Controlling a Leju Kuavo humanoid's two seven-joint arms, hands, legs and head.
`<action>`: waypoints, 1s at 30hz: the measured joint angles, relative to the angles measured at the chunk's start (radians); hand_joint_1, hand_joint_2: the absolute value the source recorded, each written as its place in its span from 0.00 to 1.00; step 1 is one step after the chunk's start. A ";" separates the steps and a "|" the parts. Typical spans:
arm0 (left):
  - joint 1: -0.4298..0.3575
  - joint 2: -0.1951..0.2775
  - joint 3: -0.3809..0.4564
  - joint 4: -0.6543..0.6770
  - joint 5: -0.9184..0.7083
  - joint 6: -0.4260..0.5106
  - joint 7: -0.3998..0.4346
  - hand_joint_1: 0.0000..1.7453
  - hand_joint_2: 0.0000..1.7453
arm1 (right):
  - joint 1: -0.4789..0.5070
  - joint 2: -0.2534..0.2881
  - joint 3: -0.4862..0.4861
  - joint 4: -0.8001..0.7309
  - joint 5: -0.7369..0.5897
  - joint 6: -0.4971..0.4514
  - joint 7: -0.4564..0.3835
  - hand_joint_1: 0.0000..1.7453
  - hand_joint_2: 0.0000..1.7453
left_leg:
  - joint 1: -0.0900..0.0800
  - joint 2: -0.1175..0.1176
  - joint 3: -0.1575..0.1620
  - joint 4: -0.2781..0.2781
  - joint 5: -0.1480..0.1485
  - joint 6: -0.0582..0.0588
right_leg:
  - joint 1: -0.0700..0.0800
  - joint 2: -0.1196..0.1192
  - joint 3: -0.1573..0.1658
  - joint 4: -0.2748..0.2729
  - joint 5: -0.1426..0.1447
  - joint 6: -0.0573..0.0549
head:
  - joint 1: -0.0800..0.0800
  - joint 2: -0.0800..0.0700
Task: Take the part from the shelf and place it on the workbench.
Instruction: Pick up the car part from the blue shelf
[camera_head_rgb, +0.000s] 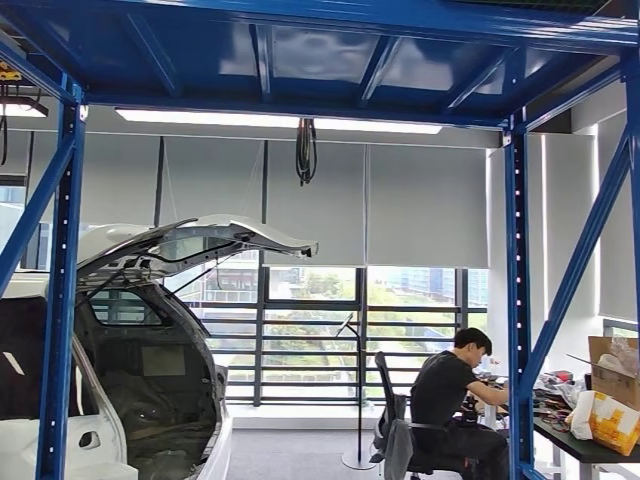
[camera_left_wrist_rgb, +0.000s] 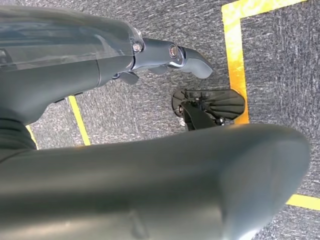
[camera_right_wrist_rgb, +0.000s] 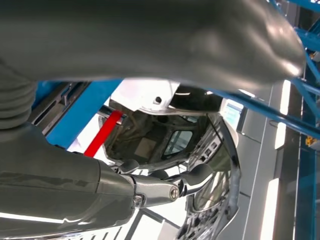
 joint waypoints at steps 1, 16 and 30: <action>0.000 0.000 0.000 0.000 -0.002 0.000 0.000 0.00 0.00 | 0.000 -0.004 0.004 -0.005 0.000 0.000 0.000 0.00 0.00 | 0.000 0.000 0.000 0.000 0.000 0.000 | 0.000 0.000 0.000 0.000 0.000 0.000 | 0.000 0.000; -0.004 -0.005 0.002 0.001 -0.012 -0.005 -0.005 0.00 0.00 | 0.011 -0.031 0.022 -0.040 -0.015 0.003 -0.004 0.00 0.00 | 0.002 0.005 0.013 -0.032 0.017 0.028 | -0.006 0.000 -0.016 0.030 -0.020 0.016 | 0.000 0.000; -0.008 -0.009 0.001 0.005 -0.017 -0.008 -0.009 0.00 0.00 | 0.028 -0.053 0.022 -0.043 -0.021 0.011 -0.005 0.00 0.00 | 0.020 0.000 0.038 -0.023 -0.024 -0.028 | -0.022 0.006 -0.063 0.026 0.027 0.002 | 0.001 0.000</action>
